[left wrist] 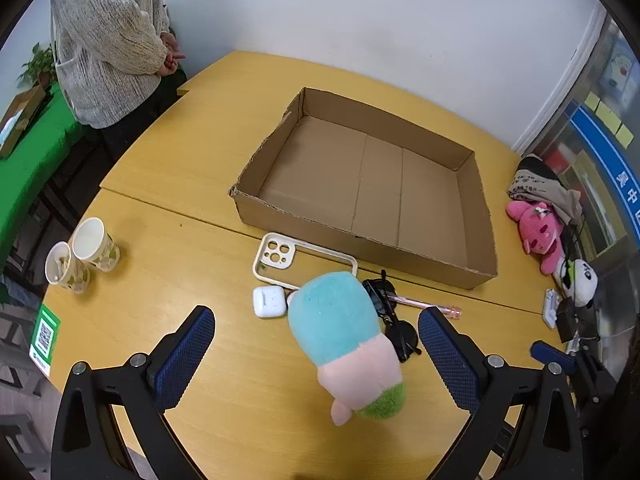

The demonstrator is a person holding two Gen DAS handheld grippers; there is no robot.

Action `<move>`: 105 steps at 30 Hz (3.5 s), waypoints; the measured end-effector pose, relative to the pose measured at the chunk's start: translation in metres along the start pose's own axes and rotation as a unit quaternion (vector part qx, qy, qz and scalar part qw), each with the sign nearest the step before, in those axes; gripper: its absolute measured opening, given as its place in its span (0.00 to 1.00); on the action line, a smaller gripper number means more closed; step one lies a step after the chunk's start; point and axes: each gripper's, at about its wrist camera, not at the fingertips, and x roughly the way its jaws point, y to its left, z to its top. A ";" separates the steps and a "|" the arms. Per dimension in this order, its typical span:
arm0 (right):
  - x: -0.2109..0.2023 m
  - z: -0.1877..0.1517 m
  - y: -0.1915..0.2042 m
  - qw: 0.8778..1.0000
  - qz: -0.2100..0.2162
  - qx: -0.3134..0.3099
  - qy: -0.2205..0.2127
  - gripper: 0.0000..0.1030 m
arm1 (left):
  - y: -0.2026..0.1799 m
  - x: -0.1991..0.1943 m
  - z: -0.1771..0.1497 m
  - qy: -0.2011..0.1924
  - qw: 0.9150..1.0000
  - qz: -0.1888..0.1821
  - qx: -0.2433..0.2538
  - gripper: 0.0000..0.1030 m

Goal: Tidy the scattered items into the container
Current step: 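Move the right tool toward the plush toy lying beside the box, then close the right gripper on the plush toy's body and lift it, then carry the plush toy with the right gripper over the empty box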

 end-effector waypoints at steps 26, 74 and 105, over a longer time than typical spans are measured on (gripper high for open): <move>0.082 -0.004 0.013 0.993 0.033 0.017 0.113 0.99 | 0.018 0.142 -0.014 0.204 0.978 -0.024 -0.038 0.99; -0.031 0.084 -0.025 0.992 0.037 0.084 -0.088 0.58 | -0.104 -0.047 0.121 0.011 0.977 -0.182 0.112 0.59; 0.051 0.287 -0.032 0.989 0.051 0.092 -0.101 0.58 | -0.061 0.019 0.320 0.000 0.981 -0.146 0.132 0.59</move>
